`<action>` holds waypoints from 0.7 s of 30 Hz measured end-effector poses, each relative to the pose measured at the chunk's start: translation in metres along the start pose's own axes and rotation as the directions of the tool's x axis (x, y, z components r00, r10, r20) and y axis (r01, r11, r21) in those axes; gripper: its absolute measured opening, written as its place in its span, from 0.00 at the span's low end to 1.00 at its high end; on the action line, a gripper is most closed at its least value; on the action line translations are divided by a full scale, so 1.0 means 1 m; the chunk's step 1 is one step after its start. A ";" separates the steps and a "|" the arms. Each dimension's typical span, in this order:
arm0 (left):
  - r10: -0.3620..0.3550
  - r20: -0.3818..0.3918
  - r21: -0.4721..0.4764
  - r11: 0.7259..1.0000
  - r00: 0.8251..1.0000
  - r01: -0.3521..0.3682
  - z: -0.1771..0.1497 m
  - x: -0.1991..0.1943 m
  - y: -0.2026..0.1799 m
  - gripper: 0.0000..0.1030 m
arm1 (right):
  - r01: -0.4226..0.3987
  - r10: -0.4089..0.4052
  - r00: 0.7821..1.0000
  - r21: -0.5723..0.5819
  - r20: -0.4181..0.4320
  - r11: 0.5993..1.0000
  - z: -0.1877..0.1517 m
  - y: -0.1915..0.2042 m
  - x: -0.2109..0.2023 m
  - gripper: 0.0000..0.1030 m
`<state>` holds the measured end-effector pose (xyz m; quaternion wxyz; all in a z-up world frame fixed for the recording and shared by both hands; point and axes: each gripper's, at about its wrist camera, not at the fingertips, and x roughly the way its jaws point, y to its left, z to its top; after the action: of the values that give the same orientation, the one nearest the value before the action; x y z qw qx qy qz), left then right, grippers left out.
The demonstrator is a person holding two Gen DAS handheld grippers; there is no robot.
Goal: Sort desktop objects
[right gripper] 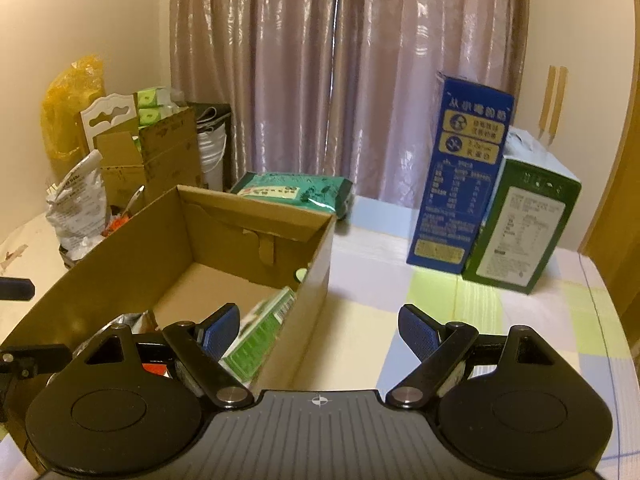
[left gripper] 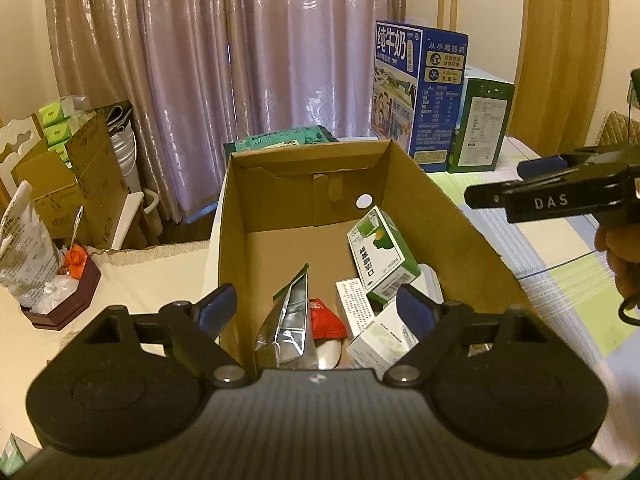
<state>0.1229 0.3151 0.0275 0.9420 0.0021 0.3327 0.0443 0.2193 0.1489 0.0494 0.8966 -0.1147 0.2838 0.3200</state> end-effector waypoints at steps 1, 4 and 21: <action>0.002 0.002 0.001 1.000 1.000 -0.002 0.001 -0.002 -0.001 0.83 | -0.002 0.002 1.000 0.007 -0.004 1.000 -0.001 -0.001 -0.003 0.81; 0.019 0.014 -0.005 1.000 1.000 -0.019 0.004 -0.012 -0.003 0.85 | -0.014 0.014 1.000 0.030 -0.008 0.999 -0.004 -0.001 -0.016 0.81; 0.137 0.005 -0.146 0.980 0.991 -0.135 -0.041 -0.144 -0.018 0.99 | -0.096 0.112 0.992 0.217 -0.064 0.971 -0.053 0.051 -0.159 0.98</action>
<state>-0.0130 0.2839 0.0849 0.9368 -0.0433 0.3207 0.1328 0.0629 0.0862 0.0978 0.8742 -0.0149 0.3561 0.3297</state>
